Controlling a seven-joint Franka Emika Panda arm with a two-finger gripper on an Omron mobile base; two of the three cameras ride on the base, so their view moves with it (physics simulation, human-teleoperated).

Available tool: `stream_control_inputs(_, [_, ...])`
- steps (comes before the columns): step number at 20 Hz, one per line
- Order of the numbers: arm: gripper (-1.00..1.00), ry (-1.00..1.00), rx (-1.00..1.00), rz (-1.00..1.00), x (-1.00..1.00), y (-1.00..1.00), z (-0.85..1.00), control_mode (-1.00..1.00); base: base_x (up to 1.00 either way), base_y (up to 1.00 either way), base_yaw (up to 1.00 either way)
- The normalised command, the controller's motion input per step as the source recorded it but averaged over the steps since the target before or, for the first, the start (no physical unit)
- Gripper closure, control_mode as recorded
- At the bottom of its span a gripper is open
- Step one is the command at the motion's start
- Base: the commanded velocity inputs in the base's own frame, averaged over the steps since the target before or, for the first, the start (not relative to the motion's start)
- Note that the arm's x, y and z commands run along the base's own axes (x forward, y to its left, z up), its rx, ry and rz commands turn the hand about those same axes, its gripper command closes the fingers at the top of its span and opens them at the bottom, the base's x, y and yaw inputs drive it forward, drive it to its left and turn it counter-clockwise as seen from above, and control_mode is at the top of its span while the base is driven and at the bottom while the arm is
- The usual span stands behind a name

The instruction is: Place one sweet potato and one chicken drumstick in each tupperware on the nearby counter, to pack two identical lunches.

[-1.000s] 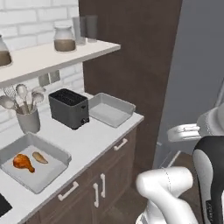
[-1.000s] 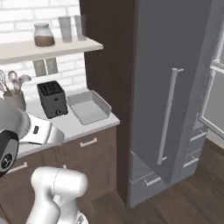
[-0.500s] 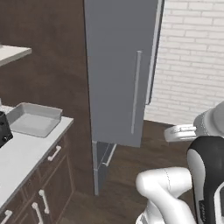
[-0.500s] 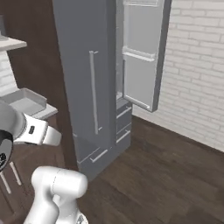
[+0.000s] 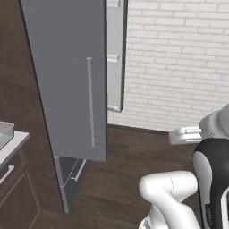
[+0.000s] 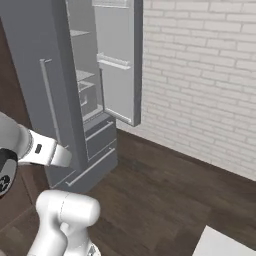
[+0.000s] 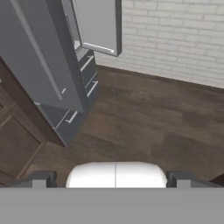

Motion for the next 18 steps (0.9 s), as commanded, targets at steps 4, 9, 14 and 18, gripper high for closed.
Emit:
stream_control_inputs(4, [-1.00,0.00,0.00,0.00,0.00,0.00,0.00,1.00,1.00,-0.89,0.29])
stream_control_inputs(9, [-1.00,0.00,0.00,0.00,0.00,0.00,0.00,1.00,1.00,-0.67,0.08])
stream_control_inputs(14, [-1.00,0.00,0.00,0.00,0.00,0.00,0.00,1.00,0.95,-0.33,-0.54])
stream_control_inputs(18, [-1.00,0.00,0.00,0.00,0.00,0.00,0.00,1.00,1.00,-0.23,-0.09])
